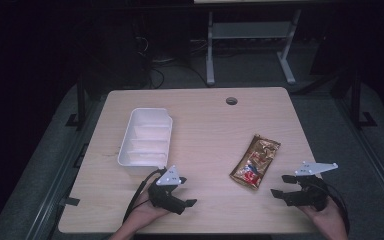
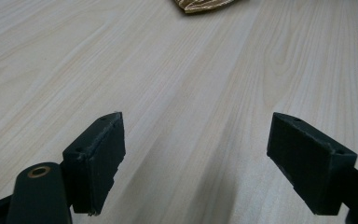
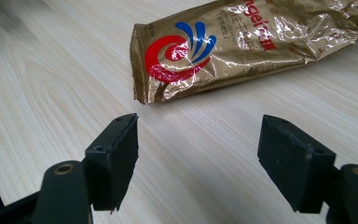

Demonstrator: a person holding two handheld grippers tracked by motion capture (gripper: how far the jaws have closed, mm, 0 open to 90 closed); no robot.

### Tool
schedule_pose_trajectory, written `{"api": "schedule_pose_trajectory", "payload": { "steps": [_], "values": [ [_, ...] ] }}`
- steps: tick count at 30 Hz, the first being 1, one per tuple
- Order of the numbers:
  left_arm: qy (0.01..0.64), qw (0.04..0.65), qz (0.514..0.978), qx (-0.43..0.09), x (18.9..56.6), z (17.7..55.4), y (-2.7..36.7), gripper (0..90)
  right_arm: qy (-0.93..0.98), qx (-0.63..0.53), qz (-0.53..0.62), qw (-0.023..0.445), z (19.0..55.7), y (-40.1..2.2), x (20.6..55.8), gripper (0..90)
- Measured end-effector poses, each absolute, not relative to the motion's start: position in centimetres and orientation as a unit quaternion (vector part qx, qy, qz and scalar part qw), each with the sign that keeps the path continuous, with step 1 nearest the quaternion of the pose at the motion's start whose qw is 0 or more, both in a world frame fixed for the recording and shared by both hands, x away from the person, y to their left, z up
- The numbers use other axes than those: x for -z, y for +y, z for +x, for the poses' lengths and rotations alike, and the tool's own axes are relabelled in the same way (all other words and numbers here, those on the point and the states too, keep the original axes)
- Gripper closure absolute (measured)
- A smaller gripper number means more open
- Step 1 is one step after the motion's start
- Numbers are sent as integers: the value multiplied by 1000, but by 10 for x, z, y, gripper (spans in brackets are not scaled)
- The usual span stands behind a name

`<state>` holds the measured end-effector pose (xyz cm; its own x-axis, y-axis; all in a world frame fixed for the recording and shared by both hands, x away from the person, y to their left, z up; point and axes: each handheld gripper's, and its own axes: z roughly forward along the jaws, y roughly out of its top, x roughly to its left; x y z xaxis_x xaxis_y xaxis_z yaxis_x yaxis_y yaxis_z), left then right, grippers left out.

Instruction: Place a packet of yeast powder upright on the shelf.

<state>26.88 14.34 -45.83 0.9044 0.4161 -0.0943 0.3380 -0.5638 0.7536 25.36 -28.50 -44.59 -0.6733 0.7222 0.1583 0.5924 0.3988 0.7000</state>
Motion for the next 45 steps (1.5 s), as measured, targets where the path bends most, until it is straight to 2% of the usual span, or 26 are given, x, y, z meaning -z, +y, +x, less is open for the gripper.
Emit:
{"api": "schedule_pose_trajectory", "payload": {
  "steps": [9,13,16,22,23,24,26,31,40,45],
  "values": [
    [211,418,883,-43,457,268,140,213,826,-388,400,87,254,-287,444,270],
    [217,431,876,-20,453,270,134,243,819,-393,409,84,257,-289,443,253],
    [209,424,881,-15,447,272,121,321,814,-396,420,67,264,-290,440,216],
    [204,409,889,-17,442,279,104,437,809,-390,433,69,280,-292,435,192],
    [200,408,890,-14,441,281,100,473,808,-391,436,68,282,-293,434,192],
    [195,407,892,-13,440,283,96,548,804,-390,444,72,290,-296,431,185],
    [192,402,895,-13,437,286,88,566,802,-392,444,71,293,-297,430,183],
    [180,398,900,-5,433,297,67,691,794,-397,456,70,310,-303,423,182],
    [169,389,905,-3,434,320,28,814,789,-386,476,52,348,-307,417,176],
    [163,383,909,-2,434,332,8,850,789,-375,484,50,368,-306,412,177]
  ]
}}
